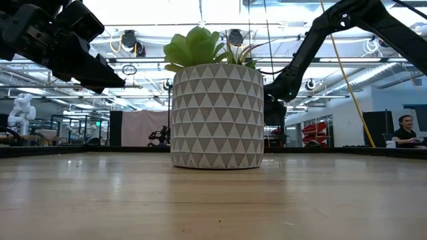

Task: Nest measuring cups in basket
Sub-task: Put the nested measuring cup into the green bin

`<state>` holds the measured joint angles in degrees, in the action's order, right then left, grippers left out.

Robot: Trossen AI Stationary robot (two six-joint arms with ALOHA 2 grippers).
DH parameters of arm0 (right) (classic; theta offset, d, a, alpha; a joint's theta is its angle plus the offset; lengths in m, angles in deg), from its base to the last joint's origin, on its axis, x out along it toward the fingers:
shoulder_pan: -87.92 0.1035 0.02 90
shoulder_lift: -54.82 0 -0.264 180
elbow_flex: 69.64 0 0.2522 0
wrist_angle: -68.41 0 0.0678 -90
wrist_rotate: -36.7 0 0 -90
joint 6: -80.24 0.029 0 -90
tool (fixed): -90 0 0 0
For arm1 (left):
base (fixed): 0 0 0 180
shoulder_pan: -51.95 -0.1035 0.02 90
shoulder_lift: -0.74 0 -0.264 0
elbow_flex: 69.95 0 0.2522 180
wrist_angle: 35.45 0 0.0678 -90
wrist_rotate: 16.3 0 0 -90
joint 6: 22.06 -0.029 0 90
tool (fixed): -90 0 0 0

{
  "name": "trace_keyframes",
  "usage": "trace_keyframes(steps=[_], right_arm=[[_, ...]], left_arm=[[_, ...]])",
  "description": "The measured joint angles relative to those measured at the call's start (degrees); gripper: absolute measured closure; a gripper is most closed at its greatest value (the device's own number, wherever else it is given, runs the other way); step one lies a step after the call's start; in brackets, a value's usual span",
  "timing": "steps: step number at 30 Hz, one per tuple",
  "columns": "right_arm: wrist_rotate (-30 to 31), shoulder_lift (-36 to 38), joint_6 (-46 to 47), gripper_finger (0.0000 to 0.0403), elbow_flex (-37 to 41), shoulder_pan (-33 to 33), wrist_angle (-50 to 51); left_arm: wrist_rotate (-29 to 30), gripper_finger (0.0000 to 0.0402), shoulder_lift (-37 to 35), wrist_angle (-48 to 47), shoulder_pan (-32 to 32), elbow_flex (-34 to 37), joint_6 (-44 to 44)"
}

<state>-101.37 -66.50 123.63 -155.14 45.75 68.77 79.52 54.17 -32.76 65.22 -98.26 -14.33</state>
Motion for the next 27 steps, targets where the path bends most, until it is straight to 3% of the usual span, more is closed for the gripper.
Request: trace_keyframes(steps=[17, 27], right_arm=[[0.0, 0.5, -3.4, 0.0151, 0.0, -0.2, 1.4], [6.7, 6.2, -9.7, 0.0151, 0.1, -0.4, 6.3]], left_arm=[[-0.8, 0.0284, 0.0, 0.1, 0.0, 0.0, 0.1], [-0.9, 0.0284, 0.0, 0.1, 0.0, 0.0, 0.1]])
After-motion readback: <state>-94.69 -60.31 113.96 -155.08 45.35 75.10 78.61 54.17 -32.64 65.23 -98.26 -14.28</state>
